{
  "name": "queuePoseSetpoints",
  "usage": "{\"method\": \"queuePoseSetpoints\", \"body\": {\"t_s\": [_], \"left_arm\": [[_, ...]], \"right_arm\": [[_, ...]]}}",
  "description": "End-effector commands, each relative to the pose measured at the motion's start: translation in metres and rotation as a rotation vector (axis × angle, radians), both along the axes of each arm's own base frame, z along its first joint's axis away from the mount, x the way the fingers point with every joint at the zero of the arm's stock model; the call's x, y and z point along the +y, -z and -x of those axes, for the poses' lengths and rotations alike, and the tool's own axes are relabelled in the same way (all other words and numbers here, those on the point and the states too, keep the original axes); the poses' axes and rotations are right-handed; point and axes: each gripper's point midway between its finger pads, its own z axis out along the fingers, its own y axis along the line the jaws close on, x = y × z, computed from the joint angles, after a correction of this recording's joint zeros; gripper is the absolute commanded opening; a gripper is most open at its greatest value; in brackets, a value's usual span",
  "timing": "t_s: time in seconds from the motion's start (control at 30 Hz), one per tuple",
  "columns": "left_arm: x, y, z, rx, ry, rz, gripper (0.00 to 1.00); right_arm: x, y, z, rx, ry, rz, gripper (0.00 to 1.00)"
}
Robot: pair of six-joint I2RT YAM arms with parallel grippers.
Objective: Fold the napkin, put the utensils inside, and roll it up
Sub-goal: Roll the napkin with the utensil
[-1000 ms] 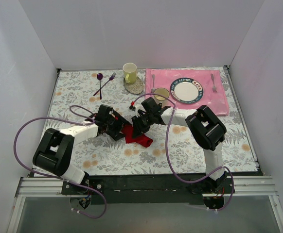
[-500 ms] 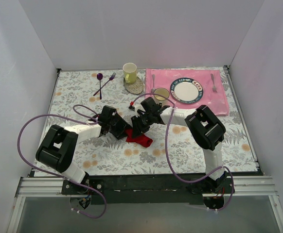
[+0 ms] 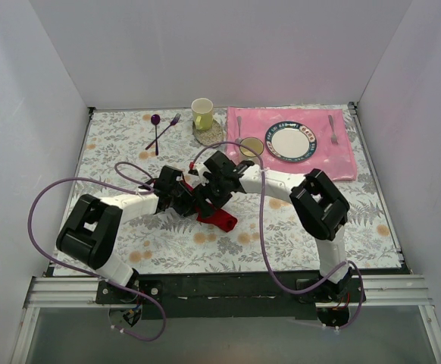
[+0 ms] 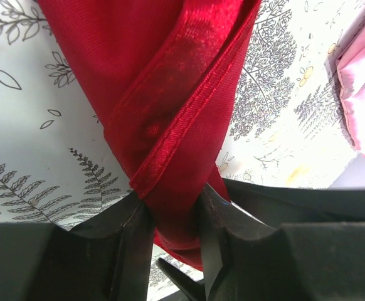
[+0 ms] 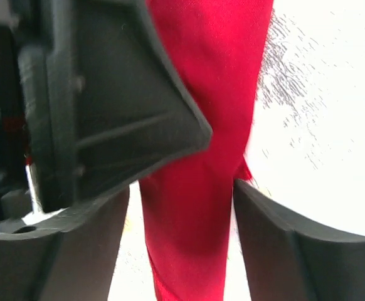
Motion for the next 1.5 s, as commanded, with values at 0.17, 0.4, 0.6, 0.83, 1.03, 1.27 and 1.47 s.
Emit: {"method": "queuePoseSetpoints", "body": {"t_s": [0.17,0.4,0.6,0.83,1.03,1.27,1.47], "left_arm": [[0.000,0.003,0.004,0.032,0.057,-0.037,0.30],[-0.001,0.003,0.005,0.039,0.074,-0.037,0.30],[-0.003,-0.001,0.001,0.032,0.080,-0.038,0.30],[-0.004,-0.001,0.000,0.036,0.083,-0.036,0.30],[0.001,-0.003,-0.001,0.033,0.079,-0.033,0.29],[0.005,-0.006,-0.003,0.012,0.094,-0.042,0.31],[0.011,-0.017,-0.015,-0.035,0.125,-0.091,0.38]], "right_arm": [[-0.016,-0.050,-0.015,-0.481,0.010,0.226,0.94],[-0.006,-0.025,-0.005,-0.476,0.013,0.230,0.92],[-0.001,-0.011,0.001,-0.441,0.028,0.214,0.85],[0.002,-0.002,0.019,-0.365,0.040,0.145,0.82],[-0.016,0.015,0.022,-0.363,0.058,0.191,0.71],[-0.016,0.023,0.020,-0.308,0.085,0.154,0.48],[-0.011,0.019,0.025,-0.159,0.091,0.001,0.37]]}}
